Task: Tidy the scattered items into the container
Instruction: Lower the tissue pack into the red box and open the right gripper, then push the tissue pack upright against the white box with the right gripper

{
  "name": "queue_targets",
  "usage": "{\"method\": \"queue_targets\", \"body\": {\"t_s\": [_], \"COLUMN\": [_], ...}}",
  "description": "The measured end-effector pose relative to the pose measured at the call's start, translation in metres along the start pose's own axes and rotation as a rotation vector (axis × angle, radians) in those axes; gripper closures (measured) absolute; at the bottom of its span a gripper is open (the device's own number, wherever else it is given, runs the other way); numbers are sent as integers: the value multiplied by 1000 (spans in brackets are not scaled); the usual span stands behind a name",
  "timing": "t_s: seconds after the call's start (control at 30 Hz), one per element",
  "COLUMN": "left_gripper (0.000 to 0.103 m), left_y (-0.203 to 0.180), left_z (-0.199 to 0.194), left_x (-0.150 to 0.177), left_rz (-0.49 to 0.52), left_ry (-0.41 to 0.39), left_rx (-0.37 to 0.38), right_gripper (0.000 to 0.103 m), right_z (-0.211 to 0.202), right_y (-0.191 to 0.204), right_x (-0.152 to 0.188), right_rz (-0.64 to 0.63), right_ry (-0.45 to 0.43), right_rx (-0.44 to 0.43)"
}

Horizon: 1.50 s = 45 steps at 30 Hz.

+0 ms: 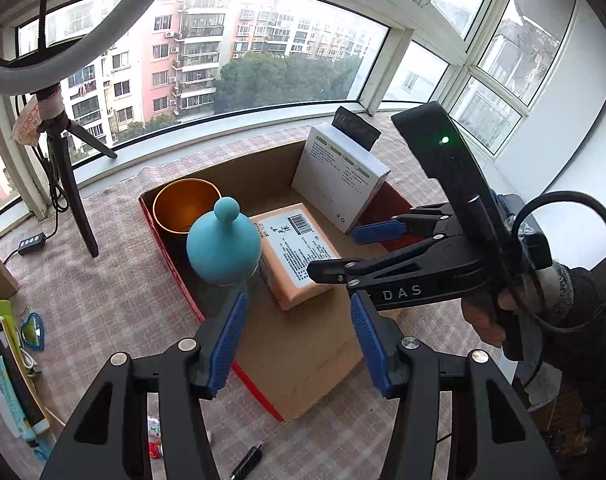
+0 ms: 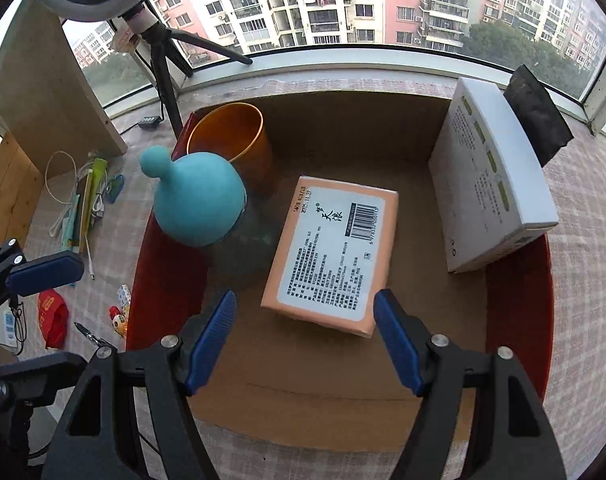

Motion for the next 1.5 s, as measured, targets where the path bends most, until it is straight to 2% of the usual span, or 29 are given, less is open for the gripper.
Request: {"method": "queue_targets", "body": {"t_s": [0.2, 0.33, 0.5, 0.53, 0.6, 0.7, 0.8, 0.87, 0.97, 1.17, 1.5], "left_gripper": [51, 51, 51, 51, 50, 47, 47, 47, 44, 44, 44], "left_y": [13, 22, 24, 25, 23, 18, 9, 0, -15, -33, -31], "left_z": [-10, -18, -22, -22, -21, -17, -8, 3, 33, 102, 175], "left_x": [7, 8, 7, 8, 9, 9, 8, 7, 3, -4, -21], "left_rz": [-33, -49, -38, -37, -27, -4, 18, 44, 89, 135, 135], "left_ry": [-39, -61, -65, -64, -59, -47, -25, 4, 66, 199, 348], "left_rx": [2, 8, 6, 8, 14, 14, 23, 33, 40, 40, 20], "right_gripper": [32, 24, 23, 24, 28, 38, 47, 54, 60, 68, 79], "right_z": [34, 47, 60, 59, 55, 43, 33, 25, 19, 9, 4], "right_y": [6, 13, 9, 8, 4, -11, -35, -52, -72, -87, -109], "right_x": [8, 10, 11, 11, 11, 8, 6, 6, 12, 18, 27], "right_rz": [-45, -90, -104, -101, -79, 6, 147, 235, 321, 353, 385], "right_ry": [73, 79, 80, 69, 57, 41, 51, 55, 59, 41, 40], "right_rx": [122, 227, 322, 317, 283, 172, 36, -54, -142, -171, -216]}}
Point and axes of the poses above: each gripper's, at about its wrist camera, not at the fingertips, and z roughly the way its jaws point, y to its left, x to its underside, the point moved 8 cm from there along z, roughly the way its jaws point, and after that the axes turned 11 degrees about x, right-handed, at the moved point
